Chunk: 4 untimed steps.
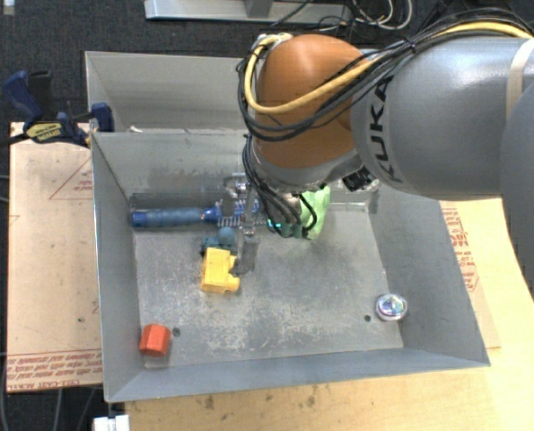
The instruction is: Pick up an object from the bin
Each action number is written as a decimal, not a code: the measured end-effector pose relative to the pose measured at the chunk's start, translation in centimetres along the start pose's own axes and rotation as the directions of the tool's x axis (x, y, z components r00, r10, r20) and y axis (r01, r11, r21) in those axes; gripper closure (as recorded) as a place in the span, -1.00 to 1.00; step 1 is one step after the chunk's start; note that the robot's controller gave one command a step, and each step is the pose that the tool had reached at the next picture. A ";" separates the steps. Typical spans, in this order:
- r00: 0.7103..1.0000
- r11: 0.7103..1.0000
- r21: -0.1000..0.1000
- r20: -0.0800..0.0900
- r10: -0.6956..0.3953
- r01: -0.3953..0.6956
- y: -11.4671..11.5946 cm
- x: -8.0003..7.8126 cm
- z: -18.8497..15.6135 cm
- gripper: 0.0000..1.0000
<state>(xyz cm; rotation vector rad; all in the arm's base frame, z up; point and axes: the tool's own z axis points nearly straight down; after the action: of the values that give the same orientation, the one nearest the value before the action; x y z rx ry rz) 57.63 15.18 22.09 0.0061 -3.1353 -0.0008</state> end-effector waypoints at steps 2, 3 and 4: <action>0.913 0.913 0.001 0.017 -0.407 0.407 -0.2 -0.5 15.1 -1.00; 0.913 0.913 0.001 0.013 -0.407 0.407 -0.2 -0.5 14.8 1.00; 0.913 0.913 0.001 0.009 -0.407 0.407 -0.3 -0.3 15.1 -1.00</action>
Offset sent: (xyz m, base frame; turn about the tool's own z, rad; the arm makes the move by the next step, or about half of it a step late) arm -0.0363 -0.0088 -0.0706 -0.3668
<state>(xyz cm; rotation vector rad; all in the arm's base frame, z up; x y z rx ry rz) 57.86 14.87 7.03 0.6602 -3.0742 -0.0034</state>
